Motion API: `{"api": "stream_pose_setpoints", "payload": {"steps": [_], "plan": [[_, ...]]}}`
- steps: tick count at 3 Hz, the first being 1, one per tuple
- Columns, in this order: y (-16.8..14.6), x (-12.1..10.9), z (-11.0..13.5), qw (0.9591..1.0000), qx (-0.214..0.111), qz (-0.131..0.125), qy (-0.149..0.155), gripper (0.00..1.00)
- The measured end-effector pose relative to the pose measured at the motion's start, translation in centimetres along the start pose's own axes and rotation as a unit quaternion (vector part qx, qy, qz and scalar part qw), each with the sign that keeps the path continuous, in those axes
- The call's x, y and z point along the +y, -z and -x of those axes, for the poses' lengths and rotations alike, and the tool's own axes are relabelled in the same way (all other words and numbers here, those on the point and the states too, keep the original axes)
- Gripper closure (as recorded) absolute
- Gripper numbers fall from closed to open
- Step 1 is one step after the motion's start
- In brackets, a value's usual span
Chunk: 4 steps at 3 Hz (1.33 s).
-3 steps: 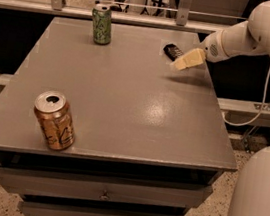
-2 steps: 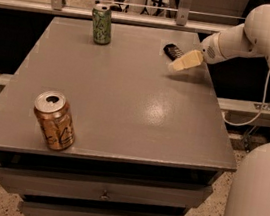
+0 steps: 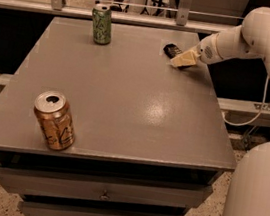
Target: Move rxbar chocolate near orange can
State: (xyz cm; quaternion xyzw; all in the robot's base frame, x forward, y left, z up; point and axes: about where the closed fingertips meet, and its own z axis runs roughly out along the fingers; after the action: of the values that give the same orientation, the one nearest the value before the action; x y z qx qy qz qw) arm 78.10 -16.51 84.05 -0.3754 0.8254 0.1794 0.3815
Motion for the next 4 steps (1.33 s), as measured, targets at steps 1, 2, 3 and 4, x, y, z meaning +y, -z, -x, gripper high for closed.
{"api": "stream_pose_setpoints", "payload": {"steps": [1, 2, 3, 4], "plan": [[-0.2, 0.3, 0.1, 1.0000, -0.001, 0.003, 0.000, 0.70], [0.0, 1.9, 1.1, 0.9995, -0.005, 0.023, 0.019, 0.93], [1.0, 4.9, 3.1, 0.9964, -0.021, 0.067, 0.047, 1.00], [2.5, 7.7, 4.4, 0.9910, -0.033, 0.110, 0.069, 1.00]]}}
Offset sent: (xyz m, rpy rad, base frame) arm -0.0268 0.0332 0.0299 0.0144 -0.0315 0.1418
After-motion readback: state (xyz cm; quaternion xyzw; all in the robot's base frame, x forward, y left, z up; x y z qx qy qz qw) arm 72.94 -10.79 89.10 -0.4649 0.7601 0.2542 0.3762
